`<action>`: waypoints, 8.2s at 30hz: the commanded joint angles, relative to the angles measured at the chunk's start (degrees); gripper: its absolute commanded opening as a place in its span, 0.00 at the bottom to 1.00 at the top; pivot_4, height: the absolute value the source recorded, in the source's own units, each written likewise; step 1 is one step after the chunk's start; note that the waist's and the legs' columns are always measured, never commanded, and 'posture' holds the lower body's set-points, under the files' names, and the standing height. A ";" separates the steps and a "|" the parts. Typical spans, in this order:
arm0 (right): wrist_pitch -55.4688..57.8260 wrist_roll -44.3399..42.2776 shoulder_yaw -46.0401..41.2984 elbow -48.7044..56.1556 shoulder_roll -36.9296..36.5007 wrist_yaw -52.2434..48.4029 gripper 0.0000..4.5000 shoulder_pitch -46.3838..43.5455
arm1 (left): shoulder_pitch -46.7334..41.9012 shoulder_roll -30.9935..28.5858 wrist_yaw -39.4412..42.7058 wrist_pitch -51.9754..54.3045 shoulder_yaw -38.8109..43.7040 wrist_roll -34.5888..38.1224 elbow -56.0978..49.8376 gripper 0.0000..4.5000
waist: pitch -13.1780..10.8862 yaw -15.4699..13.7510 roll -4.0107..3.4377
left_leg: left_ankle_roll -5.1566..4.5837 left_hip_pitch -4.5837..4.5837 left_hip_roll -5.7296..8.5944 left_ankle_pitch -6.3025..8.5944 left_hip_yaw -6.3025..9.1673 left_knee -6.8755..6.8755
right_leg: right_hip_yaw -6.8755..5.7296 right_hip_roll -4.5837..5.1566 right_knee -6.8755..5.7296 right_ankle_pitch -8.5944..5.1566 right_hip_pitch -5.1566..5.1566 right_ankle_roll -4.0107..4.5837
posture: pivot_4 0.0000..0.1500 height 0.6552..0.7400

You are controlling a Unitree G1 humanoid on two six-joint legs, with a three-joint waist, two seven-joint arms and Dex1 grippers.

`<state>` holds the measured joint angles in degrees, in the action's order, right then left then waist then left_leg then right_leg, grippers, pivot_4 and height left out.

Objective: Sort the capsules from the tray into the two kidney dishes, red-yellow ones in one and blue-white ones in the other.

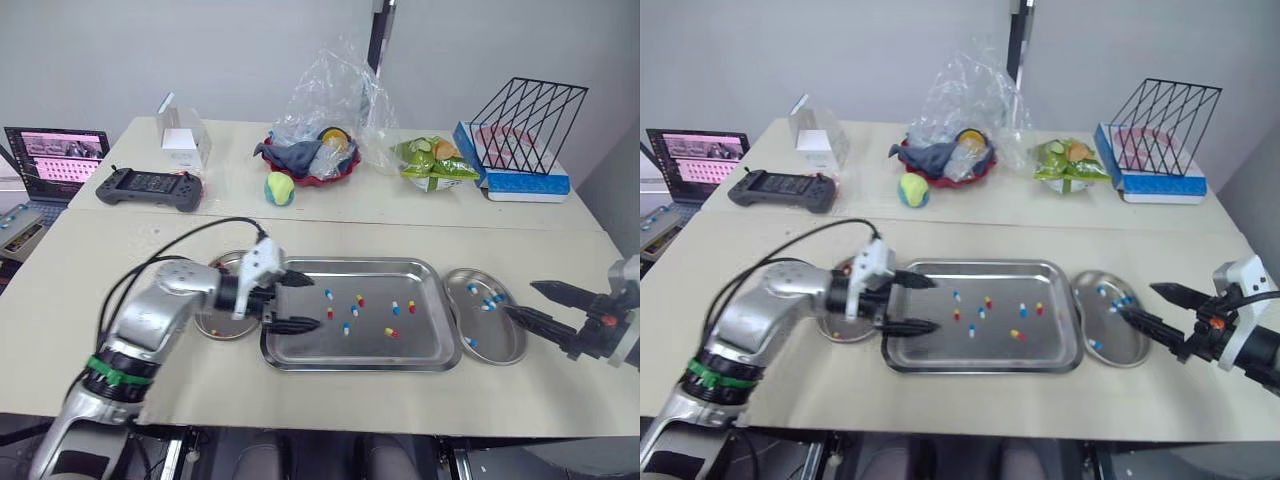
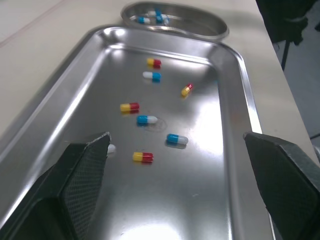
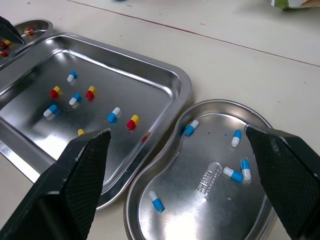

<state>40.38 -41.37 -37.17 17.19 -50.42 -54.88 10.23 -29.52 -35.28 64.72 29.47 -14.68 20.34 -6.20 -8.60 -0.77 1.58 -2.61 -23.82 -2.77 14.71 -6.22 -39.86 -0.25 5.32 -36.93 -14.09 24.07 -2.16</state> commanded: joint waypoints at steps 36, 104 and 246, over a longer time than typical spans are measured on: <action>-2.38 1.00 -2.04 0.62 0.12 0.94 1.00 1.50 | 5.78 16.23 -40.76 35.16 -6.20 -10.67 -18.36 0.60 | 0.01 -0.04 -0.01 | -0.06 0.06 0.12 0.03 0.13 0.00 | 0.40 -0.02 -0.04 0.02 0.00 -0.07 | 1.00 0.77; -18.54 12.42 5.13 -31.98 -4.40 -4.76 1.00 -14.73 | 4.10 -20.74 -5.91 -24.44 38.68 -0.33 43.09 0.99 | -0.01 0.26 0.02 | -0.12 0.03 -0.03 0.08 -0.40 0.03 | 0.36 0.00 0.02 0.03 0.14 -0.09 | 1.00 0.77; -20.32 18.36 10.84 -47.41 -9.46 -6.21 1.00 -29.04 | 18.13 -15.78 -9.04 -26.41 42.81 2.54 26.86 1.00 | -0.02 1.35 0.10 | -0.07 0.04 -0.08 0.06 -0.38 0.17 | 0.24 0.03 0.12 0.03 0.20 0.00 | 1.00 0.77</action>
<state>23.08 -21.89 -23.23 -27.67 -58.71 -61.09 -17.99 -11.50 -49.83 56.64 5.52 26.08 23.97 18.61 -8.62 0.58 1.68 -2.68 -23.78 -2.86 14.78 -6.63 -39.69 -0.01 5.36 -36.79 -14.06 24.26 -2.15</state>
